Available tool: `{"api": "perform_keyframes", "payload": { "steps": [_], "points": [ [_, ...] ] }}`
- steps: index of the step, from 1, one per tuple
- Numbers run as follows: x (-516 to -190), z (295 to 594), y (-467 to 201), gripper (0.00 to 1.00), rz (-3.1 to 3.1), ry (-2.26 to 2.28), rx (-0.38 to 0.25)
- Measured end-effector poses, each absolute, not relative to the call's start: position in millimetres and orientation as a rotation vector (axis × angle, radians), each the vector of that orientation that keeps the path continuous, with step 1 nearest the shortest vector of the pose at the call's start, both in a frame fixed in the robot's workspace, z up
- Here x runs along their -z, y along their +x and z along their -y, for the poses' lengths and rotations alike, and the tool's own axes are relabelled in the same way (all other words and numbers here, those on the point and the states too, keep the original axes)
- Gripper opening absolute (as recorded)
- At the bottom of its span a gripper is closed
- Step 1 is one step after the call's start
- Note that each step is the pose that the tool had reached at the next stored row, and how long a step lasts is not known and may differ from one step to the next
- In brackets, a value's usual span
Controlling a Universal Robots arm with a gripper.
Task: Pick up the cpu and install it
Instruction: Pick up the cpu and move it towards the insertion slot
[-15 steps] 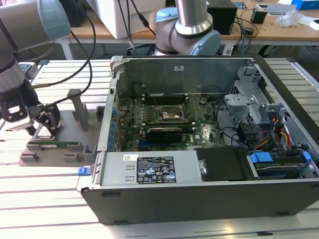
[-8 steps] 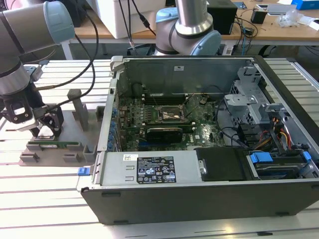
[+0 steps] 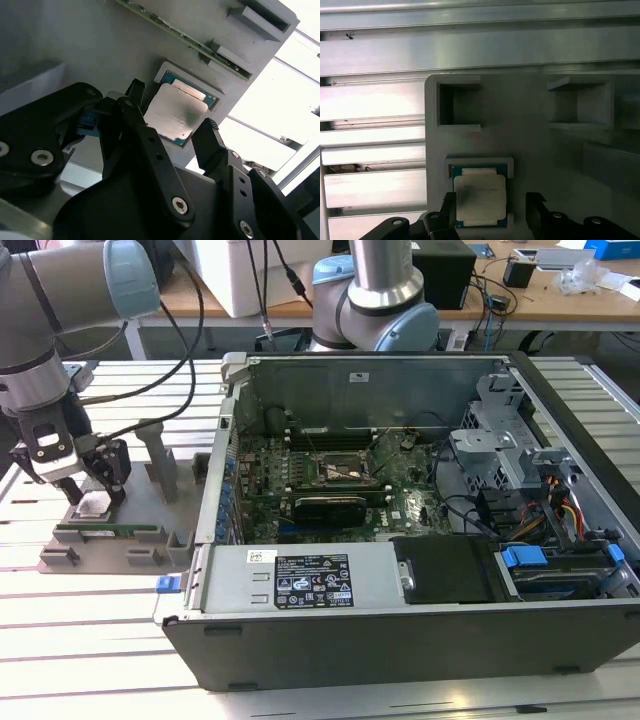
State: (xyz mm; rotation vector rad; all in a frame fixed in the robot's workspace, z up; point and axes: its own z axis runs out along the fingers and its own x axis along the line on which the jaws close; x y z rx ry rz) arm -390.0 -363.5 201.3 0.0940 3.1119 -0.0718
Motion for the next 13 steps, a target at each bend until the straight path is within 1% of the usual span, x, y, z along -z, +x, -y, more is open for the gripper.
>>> {"api": "perform_keyframes", "payload": {
  "steps": [6,13],
  "points": [
    [-192.7,363.0,-395.4,0.66,-3.112,0.085,0.072],
    [-190.3,364.7,-394.9,0.66,-3.112,0.079,0.069]
  ]
}}
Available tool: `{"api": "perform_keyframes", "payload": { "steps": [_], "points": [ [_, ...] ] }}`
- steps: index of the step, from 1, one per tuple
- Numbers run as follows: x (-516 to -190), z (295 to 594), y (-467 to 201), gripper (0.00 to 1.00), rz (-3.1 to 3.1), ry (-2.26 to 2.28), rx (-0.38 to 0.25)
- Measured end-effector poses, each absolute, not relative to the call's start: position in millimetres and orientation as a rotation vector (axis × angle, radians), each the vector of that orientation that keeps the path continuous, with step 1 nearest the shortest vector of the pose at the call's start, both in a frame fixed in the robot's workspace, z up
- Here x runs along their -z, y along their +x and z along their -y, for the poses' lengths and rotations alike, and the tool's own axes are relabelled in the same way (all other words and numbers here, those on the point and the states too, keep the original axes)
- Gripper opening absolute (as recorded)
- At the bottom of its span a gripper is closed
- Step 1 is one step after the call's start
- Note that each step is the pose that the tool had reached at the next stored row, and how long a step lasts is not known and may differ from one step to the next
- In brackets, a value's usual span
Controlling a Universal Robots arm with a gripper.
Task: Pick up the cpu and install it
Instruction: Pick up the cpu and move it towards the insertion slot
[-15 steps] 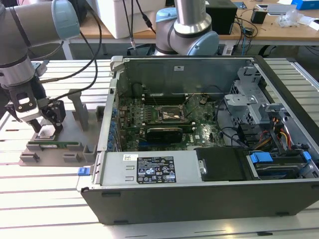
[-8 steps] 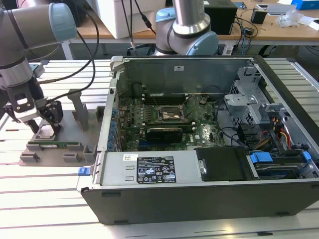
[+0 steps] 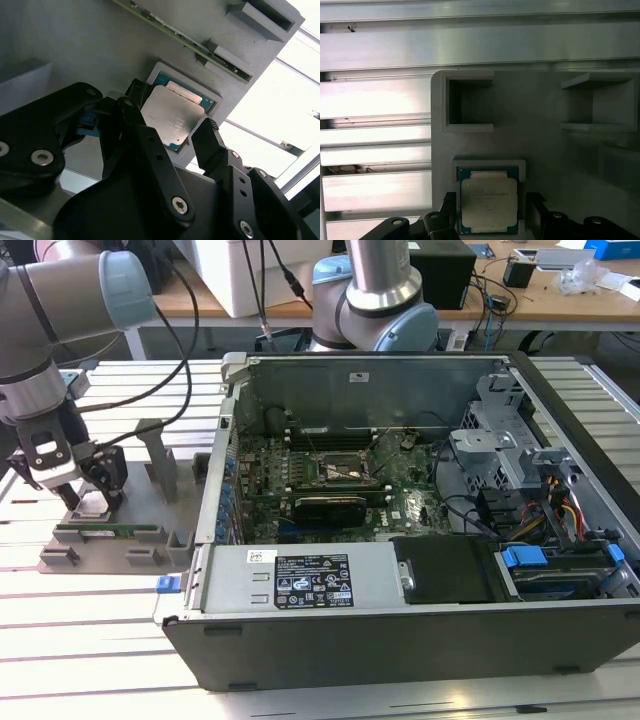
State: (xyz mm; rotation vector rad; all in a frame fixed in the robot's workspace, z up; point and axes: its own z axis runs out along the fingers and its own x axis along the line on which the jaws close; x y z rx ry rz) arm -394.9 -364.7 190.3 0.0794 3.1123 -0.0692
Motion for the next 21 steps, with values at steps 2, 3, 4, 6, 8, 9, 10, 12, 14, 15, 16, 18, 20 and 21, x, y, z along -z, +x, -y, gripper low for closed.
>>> {"api": "perform_keyframes", "payload": {
  "steps": [2,3,4,6,8,9,10,12,14,15,16,18,20,21],
  "points": [
    [-190,365,-394,0.66,-3.112,0.080,0.069],
    [-190,365,-394,0.66,-3.112,0.080,0.068],
    [-190,365,-394,0.66,-3.112,0.080,0.068],
    [-190,365,-394,0.66,-3.112,0.080,0.068],
    [-190,365,-394,0.58,-3.112,0.080,0.068],
    [-190,365,-394,0.54,-3.112,0.080,0.068],
    [-190,365,-394,0.54,-3.112,0.080,0.068],
    [-190,365,-394,0.54,-3.112,0.080,0.068],
    [-190,365,-394,0.54,-3.112,0.080,0.068],
    [-191,365,-394,0.54,-3.112,0.080,0.067],
    [-194,365,-394,0.54,-3.112,0.080,0.068],
    [-203,365,-394,0.54,-3.112,0.080,0.068],
    [-212,363,-394,0.54,-3.112,0.080,0.068],
    [-215,362,-394,0.54,-3.112,0.079,0.068]
  ]
}}
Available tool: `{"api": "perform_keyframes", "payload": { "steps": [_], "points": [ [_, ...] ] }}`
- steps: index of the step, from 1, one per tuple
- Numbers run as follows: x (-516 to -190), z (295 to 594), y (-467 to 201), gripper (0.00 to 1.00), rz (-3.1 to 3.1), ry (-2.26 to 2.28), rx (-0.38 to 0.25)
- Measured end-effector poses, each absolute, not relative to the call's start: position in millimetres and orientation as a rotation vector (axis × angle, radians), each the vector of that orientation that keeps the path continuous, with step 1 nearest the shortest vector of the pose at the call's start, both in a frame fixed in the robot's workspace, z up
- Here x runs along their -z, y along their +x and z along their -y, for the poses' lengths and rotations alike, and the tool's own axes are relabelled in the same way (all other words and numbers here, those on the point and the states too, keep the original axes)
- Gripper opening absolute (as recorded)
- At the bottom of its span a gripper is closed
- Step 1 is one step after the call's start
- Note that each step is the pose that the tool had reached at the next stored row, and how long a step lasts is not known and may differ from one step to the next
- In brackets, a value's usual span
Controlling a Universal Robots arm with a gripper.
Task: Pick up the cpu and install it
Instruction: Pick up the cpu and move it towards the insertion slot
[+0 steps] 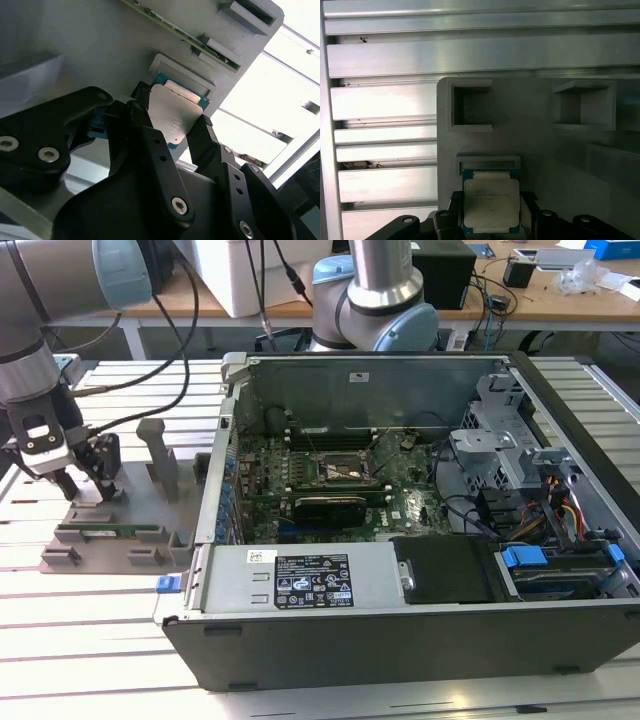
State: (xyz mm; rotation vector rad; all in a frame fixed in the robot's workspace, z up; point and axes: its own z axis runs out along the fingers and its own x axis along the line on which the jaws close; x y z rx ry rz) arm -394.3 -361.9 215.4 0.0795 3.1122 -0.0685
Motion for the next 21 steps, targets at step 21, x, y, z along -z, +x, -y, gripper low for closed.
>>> {"api": "perform_keyframes", "payload": {
  "steps": [21],
  "points": [
    [-261,360,-394,0.54,-3.112,0.079,0.080]
  ]
}}
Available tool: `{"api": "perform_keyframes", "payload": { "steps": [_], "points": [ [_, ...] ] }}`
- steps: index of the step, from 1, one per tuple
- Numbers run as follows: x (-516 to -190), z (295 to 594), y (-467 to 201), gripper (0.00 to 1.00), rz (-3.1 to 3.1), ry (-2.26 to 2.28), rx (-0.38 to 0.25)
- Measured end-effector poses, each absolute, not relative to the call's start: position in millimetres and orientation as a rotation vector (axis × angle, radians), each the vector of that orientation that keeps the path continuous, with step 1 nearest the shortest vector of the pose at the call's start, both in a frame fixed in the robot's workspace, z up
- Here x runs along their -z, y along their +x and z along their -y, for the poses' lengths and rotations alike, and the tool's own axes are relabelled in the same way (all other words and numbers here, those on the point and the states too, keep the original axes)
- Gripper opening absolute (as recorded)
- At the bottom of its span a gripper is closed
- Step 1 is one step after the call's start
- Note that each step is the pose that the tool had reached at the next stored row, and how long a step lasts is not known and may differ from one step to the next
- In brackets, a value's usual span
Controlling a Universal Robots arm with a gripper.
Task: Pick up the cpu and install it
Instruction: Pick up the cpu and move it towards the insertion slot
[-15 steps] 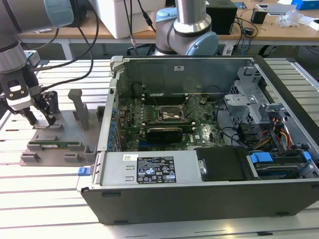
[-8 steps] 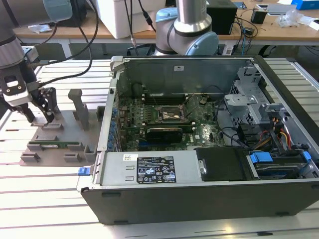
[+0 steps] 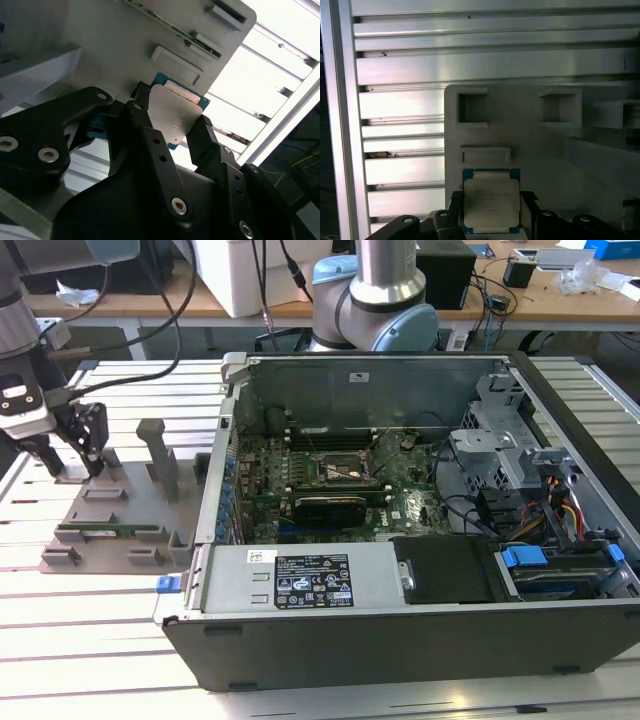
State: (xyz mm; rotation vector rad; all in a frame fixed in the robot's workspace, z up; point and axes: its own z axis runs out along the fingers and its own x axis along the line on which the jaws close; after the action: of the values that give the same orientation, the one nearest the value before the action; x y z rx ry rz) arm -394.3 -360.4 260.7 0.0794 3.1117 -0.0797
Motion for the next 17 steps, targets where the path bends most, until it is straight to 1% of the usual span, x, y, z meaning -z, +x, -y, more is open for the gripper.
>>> {"api": "perform_keyframes", "payload": {
  "steps": [7,17],
  "points": [
    [-272,360,-394,0.54,-3.112,0.079,0.080],
    [-298,360,-394,0.54,-3.112,0.079,0.081]
  ]
}}
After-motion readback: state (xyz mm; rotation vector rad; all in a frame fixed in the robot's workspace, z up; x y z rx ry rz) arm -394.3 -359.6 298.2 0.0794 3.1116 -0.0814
